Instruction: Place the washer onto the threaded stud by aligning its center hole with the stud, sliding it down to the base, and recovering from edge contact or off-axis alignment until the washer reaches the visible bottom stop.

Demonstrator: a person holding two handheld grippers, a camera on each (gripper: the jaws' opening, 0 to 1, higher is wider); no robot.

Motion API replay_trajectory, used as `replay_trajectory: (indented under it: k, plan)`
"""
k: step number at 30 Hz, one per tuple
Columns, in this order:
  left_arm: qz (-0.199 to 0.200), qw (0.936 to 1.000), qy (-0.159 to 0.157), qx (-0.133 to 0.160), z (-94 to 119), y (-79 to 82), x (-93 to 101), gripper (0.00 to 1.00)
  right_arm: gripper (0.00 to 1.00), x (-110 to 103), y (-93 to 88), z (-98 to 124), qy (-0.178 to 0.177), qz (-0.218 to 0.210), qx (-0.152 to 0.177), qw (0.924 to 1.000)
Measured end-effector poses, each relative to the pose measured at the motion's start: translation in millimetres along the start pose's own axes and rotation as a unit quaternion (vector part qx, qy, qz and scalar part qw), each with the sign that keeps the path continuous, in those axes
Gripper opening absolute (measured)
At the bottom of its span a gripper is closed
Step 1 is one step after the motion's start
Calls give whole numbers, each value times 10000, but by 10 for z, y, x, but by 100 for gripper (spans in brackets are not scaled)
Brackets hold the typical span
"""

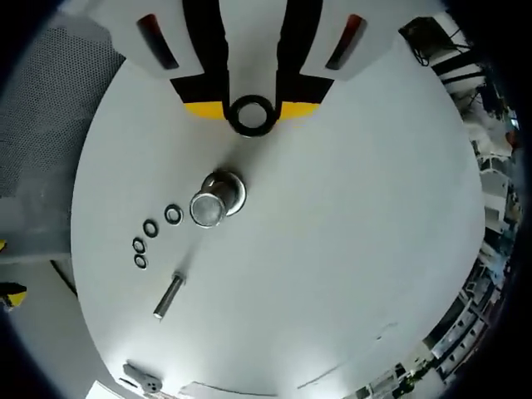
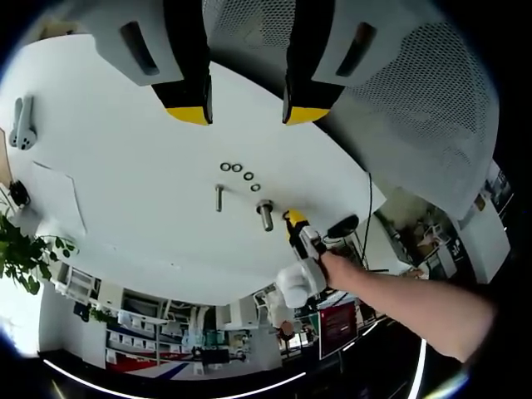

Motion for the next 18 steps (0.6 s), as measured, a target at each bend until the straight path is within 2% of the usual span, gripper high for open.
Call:
replay_trajectory:
  k: [2, 5, 7, 11, 15, 18]
  plan:
    - [-62, 9999, -12, 78, 53, 33, -28, 18, 36, -3, 0, -3, 2, 4, -2, 10000]
    - [-174, 9995, -48, 260, 222, 181, 2, 18, 36, -4, 1, -7, 6, -1, 1, 10000]
    - [-66, 9995, -141, 274, 294, 248, 28, 18, 36, -3, 1, -12, 12, -5, 1, 10000]
    - [-197, 9991, -195, 315, 409, 400, 121, 18, 36, -2, 5, -16, 20, -4, 6, 10000]
    - [-202, 9990, -240, 313, 435, 467, 134, 18, 36, -5, 6, -1, 22, -15, 16, 10000]
    - [-275, 9988, -329, 223, 412, 521, 235, 19, 36, -3, 8, -11, 29, -12, 22, 10000]
Point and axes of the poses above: the point that each gripper's makers call its tool centre point, and the gripper's own axes: z roughly backward along the fingers, x roughly to its right, y roughly out of its top, the point moved 10 cm from there along z, roughly backward along the fingers, and after that the axes turned 2 degrees about -y, right-handed, at the moved point
